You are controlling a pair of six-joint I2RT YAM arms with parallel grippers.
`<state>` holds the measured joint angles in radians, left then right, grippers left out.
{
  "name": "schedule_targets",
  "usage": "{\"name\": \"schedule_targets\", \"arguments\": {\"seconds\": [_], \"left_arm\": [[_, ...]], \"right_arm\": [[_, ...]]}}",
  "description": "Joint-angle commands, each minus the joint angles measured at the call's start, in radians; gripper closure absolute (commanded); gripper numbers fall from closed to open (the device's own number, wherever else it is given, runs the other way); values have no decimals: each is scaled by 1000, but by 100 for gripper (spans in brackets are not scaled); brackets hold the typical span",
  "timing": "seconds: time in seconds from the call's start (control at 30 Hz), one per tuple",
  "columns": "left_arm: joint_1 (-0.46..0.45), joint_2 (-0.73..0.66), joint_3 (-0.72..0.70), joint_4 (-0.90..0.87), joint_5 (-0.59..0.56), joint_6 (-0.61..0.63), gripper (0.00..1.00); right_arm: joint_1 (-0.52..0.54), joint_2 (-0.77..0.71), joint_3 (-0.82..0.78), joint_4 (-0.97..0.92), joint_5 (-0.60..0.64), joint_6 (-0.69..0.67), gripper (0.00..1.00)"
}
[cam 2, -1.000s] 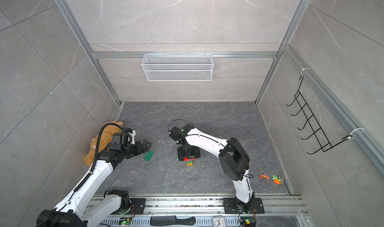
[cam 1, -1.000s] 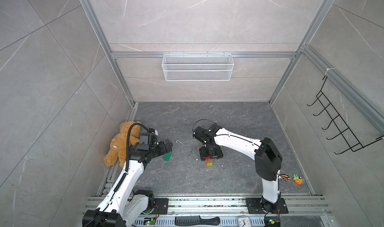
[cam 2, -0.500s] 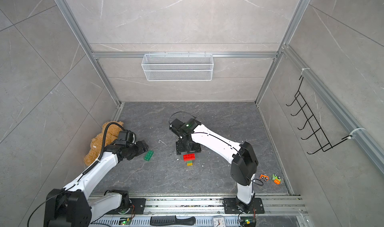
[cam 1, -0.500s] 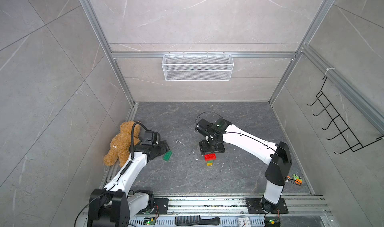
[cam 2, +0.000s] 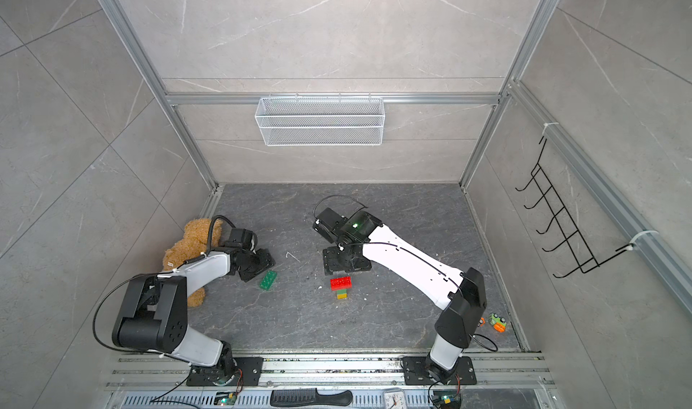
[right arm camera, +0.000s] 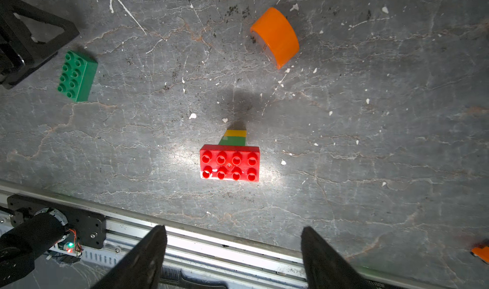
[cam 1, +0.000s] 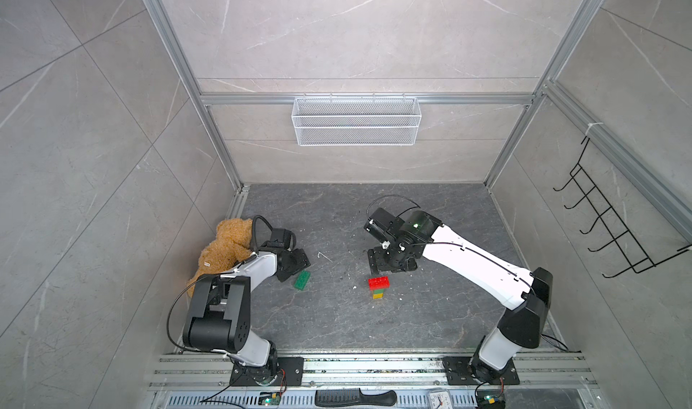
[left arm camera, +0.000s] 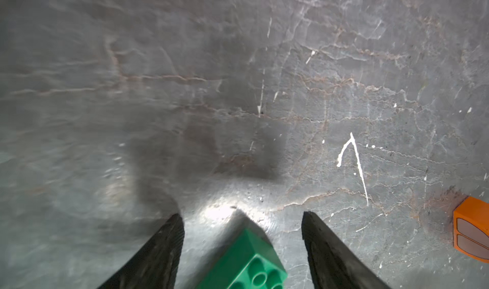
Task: Assemble an ice cream with lego
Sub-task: Assemble the lego brick with the lego brick, then adjust the lego brick at the center of the board.
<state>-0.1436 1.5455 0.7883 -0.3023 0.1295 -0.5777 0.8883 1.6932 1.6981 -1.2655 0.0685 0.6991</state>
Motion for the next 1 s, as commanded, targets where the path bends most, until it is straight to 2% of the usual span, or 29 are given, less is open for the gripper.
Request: {"name": "schedule_targets", "arguments": {"seconds": [0.0, 0.13, 0.37, 0.6, 0.77, 0.87, 0.97], "left_arm": [[-58, 11, 50, 27, 71, 6, 27], [-93, -16, 28, 6, 78, -42, 28], [-141, -144, -59, -40, 62, -118, 27], [-189, -176, -44, -105, 67, -116, 27], [-209, -166, 107, -380, -115, -124, 21], [-281, -139, 207, -545, -219, -148, 16], [-359, -138, 247, -610, -288, -134, 14]], "right_arm": [[5, -25, -34, 26, 25, -13, 19], [5, -23, -41, 35, 22, -13, 18], [5, -3, -32, 49, 19, -28, 18], [5, 4, -18, 54, 19, -39, 19], [5, 1, -13, 40, 30, -47, 18], [0, -15, -10, 27, 52, -60, 17], [-25, -38, -31, 40, 38, -83, 15]]}}
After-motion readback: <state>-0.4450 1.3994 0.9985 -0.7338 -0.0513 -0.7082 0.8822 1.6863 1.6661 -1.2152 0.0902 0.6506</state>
